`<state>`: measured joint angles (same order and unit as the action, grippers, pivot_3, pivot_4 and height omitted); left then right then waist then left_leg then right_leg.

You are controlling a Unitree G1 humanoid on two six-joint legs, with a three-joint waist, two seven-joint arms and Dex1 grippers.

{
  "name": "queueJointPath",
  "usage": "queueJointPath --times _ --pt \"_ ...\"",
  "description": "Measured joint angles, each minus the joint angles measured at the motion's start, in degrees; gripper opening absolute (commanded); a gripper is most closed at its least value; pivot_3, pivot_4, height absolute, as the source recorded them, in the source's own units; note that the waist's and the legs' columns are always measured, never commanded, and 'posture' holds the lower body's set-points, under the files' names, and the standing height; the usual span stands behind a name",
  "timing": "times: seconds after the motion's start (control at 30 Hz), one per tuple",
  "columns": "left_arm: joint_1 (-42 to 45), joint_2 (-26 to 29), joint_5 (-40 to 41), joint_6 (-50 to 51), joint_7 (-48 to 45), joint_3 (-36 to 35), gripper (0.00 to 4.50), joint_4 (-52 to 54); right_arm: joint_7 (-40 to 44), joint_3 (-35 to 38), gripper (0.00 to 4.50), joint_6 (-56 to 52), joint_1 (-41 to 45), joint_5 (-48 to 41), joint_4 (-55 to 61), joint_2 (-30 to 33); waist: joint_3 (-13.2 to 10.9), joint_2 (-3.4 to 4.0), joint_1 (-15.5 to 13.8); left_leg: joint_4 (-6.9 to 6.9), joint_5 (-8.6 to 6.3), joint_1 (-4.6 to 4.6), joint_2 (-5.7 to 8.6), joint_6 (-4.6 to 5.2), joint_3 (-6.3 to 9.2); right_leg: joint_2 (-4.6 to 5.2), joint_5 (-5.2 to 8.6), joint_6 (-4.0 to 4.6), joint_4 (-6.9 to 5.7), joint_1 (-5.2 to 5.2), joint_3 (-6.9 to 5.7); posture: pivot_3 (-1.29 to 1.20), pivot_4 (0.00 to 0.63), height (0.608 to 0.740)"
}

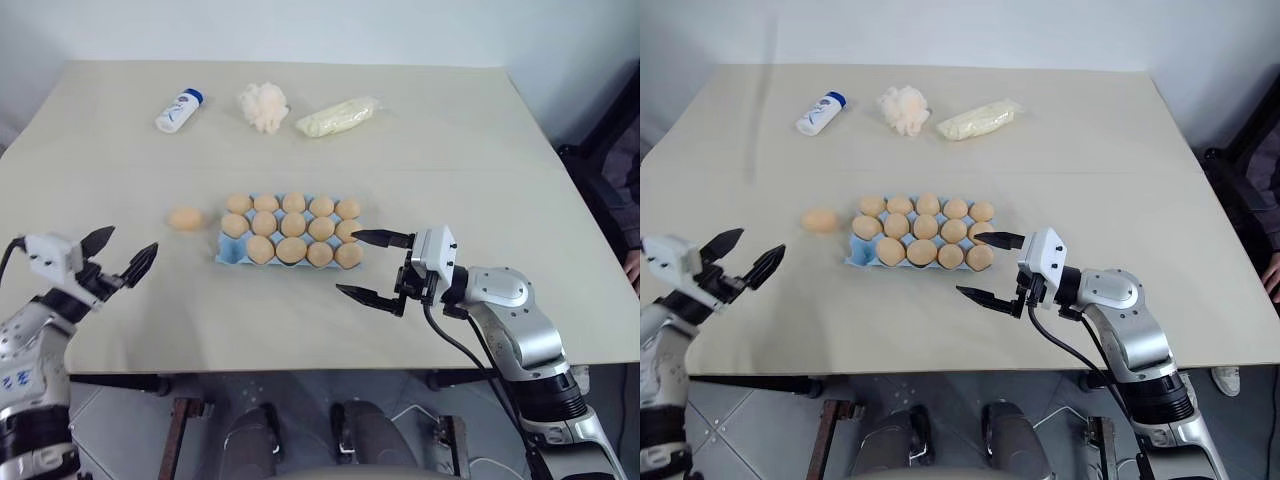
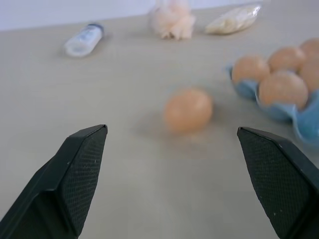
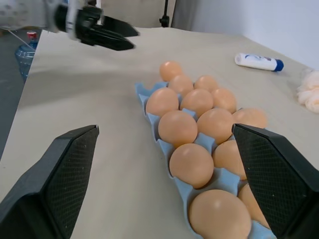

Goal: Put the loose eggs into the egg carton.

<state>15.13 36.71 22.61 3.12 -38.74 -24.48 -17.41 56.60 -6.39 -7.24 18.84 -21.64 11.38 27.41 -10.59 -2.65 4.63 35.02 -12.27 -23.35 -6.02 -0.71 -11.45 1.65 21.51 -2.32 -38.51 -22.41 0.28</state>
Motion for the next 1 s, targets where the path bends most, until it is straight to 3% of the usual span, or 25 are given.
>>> queueJointPath --times 0.3,0.57,0.67,0.83,1.0 --pt "18.9 -1.8 -8.5 -3.4 2.3 8.8 4.46 -21.1 -0.8 0.2 4.50 -0.1 -1.1 0.1 0.5 0.0 0.0 0.00 -0.1 0.05 0.16 -0.01 -0.09 -0.26 -0.09 -0.17 0.05 -0.08 -0.07 -0.08 0.04 0.00 0.150 0.740" --pt "22.9 -2.9 -10.6 -5.3 1.0 12.1 4.46 -30.5 -2.4 0.2 4.50 -0.1 -1.6 0.2 1.4 0.0 0.0 -0.01 0.1 0.12 0.19 0.00 -0.10 -0.31 -0.12 -0.19 0.06 -0.09 -0.20 -0.11 0.07 0.00 0.150 0.740" --pt "23.1 -3.0 -10.9 -5.8 1.7 12.0 3.87 -32.5 -2.7 0.2 4.50 -0.1 -1.7 0.2 1.7 0.0 0.0 -0.01 0.0 0.15 0.19 0.00 -0.09 -0.30 -0.12 -0.17 0.06 -0.09 -0.22 -0.10 0.07 0.00 0.150 0.740" --pt "22.8 -3.0 -10.9 -7.0 1.3 12.0 2.36 -32.6 -2.8 0.2 4.50 -0.1 -1.7 0.2 1.7 0.0 0.0 -0.01 -0.1 0.16 0.20 0.00 -0.09 -0.29 -0.12 -0.16 0.06 -0.09 -0.26 -0.10 0.06 0.00 0.150 0.740" --pt "18.1 -2.6 -8.4 -9.9 -2.8 10.2 2.36 -28.2 -2.8 0.1 4.50 0.0 -1.5 0.2 1.6 0.0 0.0 -0.01 0.2 0.14 0.20 0.00 -0.11 -0.30 -0.12 -0.17 0.06 -0.08 -0.29 -0.12 0.05 0.00 0.150 0.740"
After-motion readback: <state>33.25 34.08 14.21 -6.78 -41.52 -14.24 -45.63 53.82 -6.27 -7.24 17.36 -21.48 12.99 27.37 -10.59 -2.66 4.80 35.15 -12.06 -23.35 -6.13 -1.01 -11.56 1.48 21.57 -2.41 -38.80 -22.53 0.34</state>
